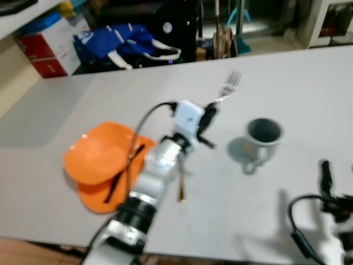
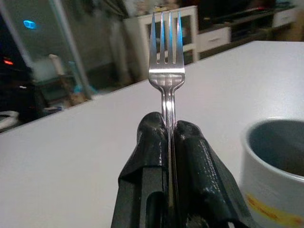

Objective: Setting the table

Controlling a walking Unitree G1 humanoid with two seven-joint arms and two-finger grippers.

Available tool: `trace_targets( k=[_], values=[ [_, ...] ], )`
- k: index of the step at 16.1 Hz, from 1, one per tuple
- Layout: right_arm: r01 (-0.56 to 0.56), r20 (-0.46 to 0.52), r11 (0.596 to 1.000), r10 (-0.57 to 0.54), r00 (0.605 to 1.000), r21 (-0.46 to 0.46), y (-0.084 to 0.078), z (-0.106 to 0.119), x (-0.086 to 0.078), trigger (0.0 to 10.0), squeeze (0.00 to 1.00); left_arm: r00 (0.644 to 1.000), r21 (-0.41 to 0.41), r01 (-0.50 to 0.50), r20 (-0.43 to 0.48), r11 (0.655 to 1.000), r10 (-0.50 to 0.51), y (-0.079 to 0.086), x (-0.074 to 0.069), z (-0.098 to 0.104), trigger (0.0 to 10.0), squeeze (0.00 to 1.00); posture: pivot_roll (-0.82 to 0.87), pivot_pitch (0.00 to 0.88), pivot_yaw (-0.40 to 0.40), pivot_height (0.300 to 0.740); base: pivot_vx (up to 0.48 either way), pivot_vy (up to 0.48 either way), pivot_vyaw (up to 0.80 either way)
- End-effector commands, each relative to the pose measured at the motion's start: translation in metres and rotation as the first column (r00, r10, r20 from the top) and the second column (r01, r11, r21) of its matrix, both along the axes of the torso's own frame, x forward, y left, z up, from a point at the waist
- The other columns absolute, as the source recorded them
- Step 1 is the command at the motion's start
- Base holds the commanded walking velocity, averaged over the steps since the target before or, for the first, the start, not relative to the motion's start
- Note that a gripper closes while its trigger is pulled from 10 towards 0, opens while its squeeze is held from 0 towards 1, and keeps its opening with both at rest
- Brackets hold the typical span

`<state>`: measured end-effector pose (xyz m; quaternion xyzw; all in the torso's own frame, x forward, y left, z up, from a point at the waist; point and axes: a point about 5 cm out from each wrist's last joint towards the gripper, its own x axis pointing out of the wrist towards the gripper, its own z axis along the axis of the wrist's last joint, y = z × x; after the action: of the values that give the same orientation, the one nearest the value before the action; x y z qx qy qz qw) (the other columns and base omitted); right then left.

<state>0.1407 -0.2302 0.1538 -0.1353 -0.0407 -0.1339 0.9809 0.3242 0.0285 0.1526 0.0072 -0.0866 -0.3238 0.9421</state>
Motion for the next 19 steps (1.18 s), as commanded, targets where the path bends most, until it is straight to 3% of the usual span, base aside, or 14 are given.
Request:
trace_targets(
  k=[1,2,3,4,5,8,9,11,13,16,19],
  values=[
    [-0.006,-0.013,1.0,0.006,1.0,0.003,0.002,-0.003,0.003,10.0,0.0,0.999,0.022,-0.033,-0.009,0.999,0.033,0.002,0.003,0.0,10.0,0.0,-0.25,0.0,0.202,0.74,0.0,0.0,0.0],
    [-0.02,-0.008,1.0,0.021,1.0,0.007,0.003,-0.004,0.008,10.0,0.0,0.997,0.117,-0.057,-0.046,0.991,0.063,0.003,0.007,-0.003,10.0,0.0,-0.24,0.0,0.199,0.74,0.0,0.0,0.0],
    [-0.028,-0.007,1.0,0.028,1.0,0.009,0.004,-0.004,0.011,10.0,0.0,0.997,0.121,-0.04,-0.057,0.992,0.047,0.004,0.006,-0.001,10.0,0.0,-0.23,0.0,0.197,0.74,0.0,0.0,0.0],
    [-0.052,-0.005,0.999,0.052,0.999,0.013,0.007,-0.006,0.018,10.0,0.0,0.997,0.148,0.0,-0.08,0.989,0.012,0.013,0.002,-0.002,10.0,0.0,-0.21,0.0,0.189,0.74,0.0,0.0,0.0],
    [-0.096,-0.014,0.995,0.096,0.995,0.021,0.012,-0.014,0.033,10.0,0.0,0.994,0.208,0.039,-0.109,0.977,-0.017,0.038,-0.011,-0.012,10.0,0.0,-0.18,0.0,0.174,0.74,0.0,0.0,0.0],
    [-0.116,-0.014,0.993,0.117,0.993,0.035,0.013,-0.02,0.049,10.0,0.0,0.99,0.252,0.051,-0.14,0.966,-0.016,0.06,-0.025,-0.025,10.0,0.0,-0.12,0.0,0.152,0.74,0.0,0.0,0.0],
    [-0.133,-0.017,0.99,0.134,0.991,0.049,0.013,-0.025,0.062,10.0,0.0,0.986,0.246,0.084,-0.163,0.966,-0.044,0.056,-0.033,-0.029,10.0,0.0,-0.1,0.0,0.127,0.74,0.0,0.0,0.0],
    [-0.159,-0.022,0.986,0.16,0.987,0.052,0.015,-0.029,0.074,10.0,0.0,0.98,0.193,0.113,-0.184,0.975,-0.078,0.035,-0.032,-0.023,10.0,0.0,-0.09,0.0,0.101,0.74,0.0,0.0,0.0],
    [-0.195,-0.031,0.98,0.196,0.98,0.038,0.017,-0.031,0.086,10.0,0.0,0.977,0.094,0.125,-0.186,0.988,-0.106,0.004,-0.032,-0.011,10.0,0.0,-0.11,0.0,0.069,0.74,0.0,0.0,0.0],
    [-0.232,-0.04,0.973,0.232,0.972,0.008,0.016,-0.027,0.091,10.0,0.0,0.975,-0.02,0.099,-0.198,0.995,-0.101,-0.016,-0.035,-0.001,10.0,0.0,-0.17,0.0,0.056,0.74,0.0,0.0,0.0],
    [-0.207,-0.046,0.978,0.207,0.977,0.003,0.006,-0.026,0.082,10.0,0.0,0.98,-0.052,0.044,-0.191,0.998,-0.053,-0.02,-0.037,0.002,10.0,0.0,-0.19,0.0,0.044,0.74,0.0,0.0,0.0]
  ],
)
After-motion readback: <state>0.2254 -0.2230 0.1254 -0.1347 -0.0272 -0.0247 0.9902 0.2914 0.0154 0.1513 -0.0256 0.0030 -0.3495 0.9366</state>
